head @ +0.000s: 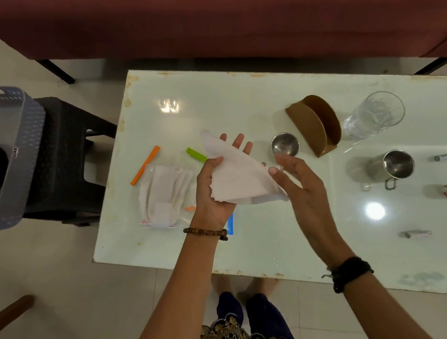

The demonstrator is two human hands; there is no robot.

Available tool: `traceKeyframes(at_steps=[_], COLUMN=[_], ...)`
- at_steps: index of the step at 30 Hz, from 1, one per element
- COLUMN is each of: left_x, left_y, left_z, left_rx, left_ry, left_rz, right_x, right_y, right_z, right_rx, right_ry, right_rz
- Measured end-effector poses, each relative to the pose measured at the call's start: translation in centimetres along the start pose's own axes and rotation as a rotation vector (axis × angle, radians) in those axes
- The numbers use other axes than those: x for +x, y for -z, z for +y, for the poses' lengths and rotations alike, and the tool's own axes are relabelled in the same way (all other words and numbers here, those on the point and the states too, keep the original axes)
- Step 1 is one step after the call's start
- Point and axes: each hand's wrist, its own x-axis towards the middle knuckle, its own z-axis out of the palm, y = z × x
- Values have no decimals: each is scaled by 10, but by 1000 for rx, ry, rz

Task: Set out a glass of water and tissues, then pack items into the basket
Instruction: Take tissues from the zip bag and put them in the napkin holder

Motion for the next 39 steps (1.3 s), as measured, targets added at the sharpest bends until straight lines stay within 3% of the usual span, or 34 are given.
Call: traceKeyframes(at_steps=[2,4,9,12,15,18,25,29,33,39], left_x=[3,7,23,35,46,60,96,111,123,148], left_y=[0,1,6,2,-6,-19,-51,-56,-62,-72], left_z=[-5,-11,-17,-21,-22,-21,-35,-44,-52,-58], left_rx=[8,17,112,371,591,690,866,691,582,861], left_ry=[0,5,65,132,61,8,102,128,173,54], left_rz=[-5,10,113,267,427,428,274,244,249,400], right_x=[7,9,8,9,13,18,39,50,62,83], right_y=[10,16,36,51,67,86,110,119,127,131], right_z=[6,11,23,29,34,38,40,42,42,48], right_rx=[144,274,326,302,311,384,526,551,603,618], right_ry=[-253,-352,-294,-265,-250,-252,-262,-208,-179,-251], right_rz=[-107,-178,-77,24,112,150,160,120,108,216])
